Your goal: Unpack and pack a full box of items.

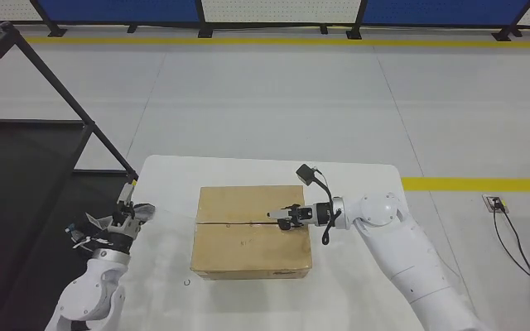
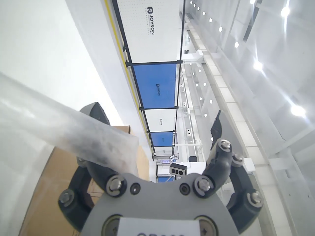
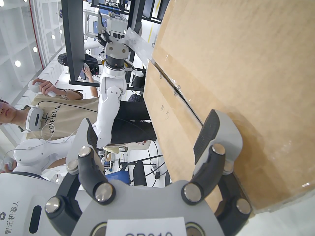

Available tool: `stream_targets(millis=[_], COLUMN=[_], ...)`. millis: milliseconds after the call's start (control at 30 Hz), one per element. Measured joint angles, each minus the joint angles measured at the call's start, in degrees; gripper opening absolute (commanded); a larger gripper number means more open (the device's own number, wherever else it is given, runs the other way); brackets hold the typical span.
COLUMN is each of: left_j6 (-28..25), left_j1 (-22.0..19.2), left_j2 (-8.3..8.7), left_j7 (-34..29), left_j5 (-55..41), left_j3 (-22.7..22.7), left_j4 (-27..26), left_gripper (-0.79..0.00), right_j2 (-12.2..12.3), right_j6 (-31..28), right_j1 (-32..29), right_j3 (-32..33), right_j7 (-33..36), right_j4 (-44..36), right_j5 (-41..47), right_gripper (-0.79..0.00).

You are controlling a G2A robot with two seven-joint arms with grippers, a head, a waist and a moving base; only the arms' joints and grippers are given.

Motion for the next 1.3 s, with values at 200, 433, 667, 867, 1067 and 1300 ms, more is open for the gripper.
stream_targets(millis=[200, 433, 667, 867, 1067, 1300], left_j6=[2.0, 4.9, 5.8, 7.5, 10.0, 11.8], left_j1=[1.5, 0.5, 0.7, 1.8, 2.3, 1.5], left_j2=[-0.25, -0.47, -0.72, -0.94, -1.03, -0.81], left_j7=[3.9, 5.9, 8.1, 8.8, 7.1, -1.1], left_j5=[3.9, 7.7, 13.5, 14.9, 12.9, 7.8], left_j3=[0.5, 1.6, 3.1, 3.3, 1.8, -0.2], left_j4=[-5.7, -8.4, -12.3, -13.7, -9.5, -0.4], left_gripper=[0.0, 0.0, 0.0, 0.0, 0.0, 0.0], right_j2=[0.0, 0.4, 1.0, 1.3, 1.6, 1.6], right_j6=[0.0, 2.2, 4.2, 4.5, 5.0, 5.1], right_j1=[0.0, -1.9, -3.1, -3.7, -3.9, -3.2], right_j3=[0.0, 0.3, 0.8, 1.0, 0.9, 0.2], right_j7=[0.0, -3.8, -4.9, -5.4, -5.2, -4.6], right_j4=[0.0, -2.2, -4.1, -5.6, -6.4, -6.2], right_j5=[0.0, -2.0, -3.3, -3.9, -4.2, -4.3], right_gripper=[0.0, 0.0, 0.0, 0.0, 0.0, 0.0])
